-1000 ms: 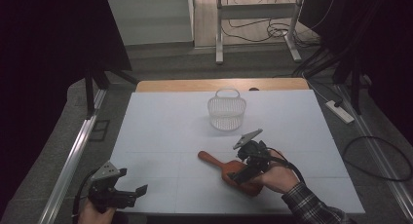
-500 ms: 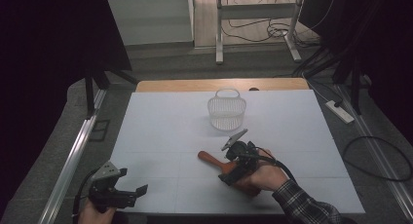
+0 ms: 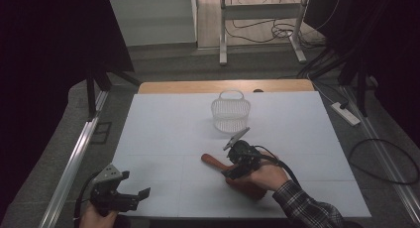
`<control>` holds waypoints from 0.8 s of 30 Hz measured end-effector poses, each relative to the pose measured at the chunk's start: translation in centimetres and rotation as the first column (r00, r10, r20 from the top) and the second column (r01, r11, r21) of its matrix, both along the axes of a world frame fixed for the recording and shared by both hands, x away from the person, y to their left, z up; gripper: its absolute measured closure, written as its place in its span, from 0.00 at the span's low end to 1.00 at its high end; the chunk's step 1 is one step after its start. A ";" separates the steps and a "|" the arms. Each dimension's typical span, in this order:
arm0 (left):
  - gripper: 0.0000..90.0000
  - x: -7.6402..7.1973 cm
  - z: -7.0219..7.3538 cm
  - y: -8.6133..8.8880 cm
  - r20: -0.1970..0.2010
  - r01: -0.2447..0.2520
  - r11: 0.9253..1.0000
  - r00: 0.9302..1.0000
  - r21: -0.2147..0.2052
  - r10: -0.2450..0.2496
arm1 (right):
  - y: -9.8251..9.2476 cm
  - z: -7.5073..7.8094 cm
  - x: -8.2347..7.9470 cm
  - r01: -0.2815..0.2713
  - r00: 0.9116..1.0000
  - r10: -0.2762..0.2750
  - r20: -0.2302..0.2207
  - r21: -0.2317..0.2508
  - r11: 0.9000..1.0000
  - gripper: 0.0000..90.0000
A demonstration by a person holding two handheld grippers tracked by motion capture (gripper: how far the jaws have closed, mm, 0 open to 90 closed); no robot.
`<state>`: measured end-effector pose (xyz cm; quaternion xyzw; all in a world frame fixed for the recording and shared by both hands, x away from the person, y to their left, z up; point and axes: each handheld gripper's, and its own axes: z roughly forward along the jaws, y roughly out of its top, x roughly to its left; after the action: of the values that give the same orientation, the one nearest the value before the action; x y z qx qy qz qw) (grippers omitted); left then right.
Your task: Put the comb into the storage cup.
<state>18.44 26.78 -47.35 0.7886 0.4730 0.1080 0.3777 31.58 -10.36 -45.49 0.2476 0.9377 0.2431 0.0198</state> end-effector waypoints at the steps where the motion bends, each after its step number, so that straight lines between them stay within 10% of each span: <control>1: 0.02 0.0 0.0 0.0 0.000 -0.001 1.000 1.000 0.000 0.001 | 0.1 0.0 0.1 -0.010 1.000 0.010 -0.007 0.001 1.000 0.55; 13: 0.02 0.0 0.0 0.0 0.000 0.003 1.000 1.000 0.000 -0.003 | 1.5 -0.5 0.6 -0.109 0.994 0.108 -0.029 -0.035 0.993 0.99; 24: 0.03 0.0 0.0 -0.1 -0.002 0.006 1.000 1.000 0.009 -0.006 | 3.3 -2.1 1.2 -0.156 0.987 0.152 -0.051 -0.081 0.984 1.00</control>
<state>18.46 26.71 -47.34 0.7920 0.4703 0.1084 0.3740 32.76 -7.05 -47.58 0.1785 0.9637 0.1983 -0.0094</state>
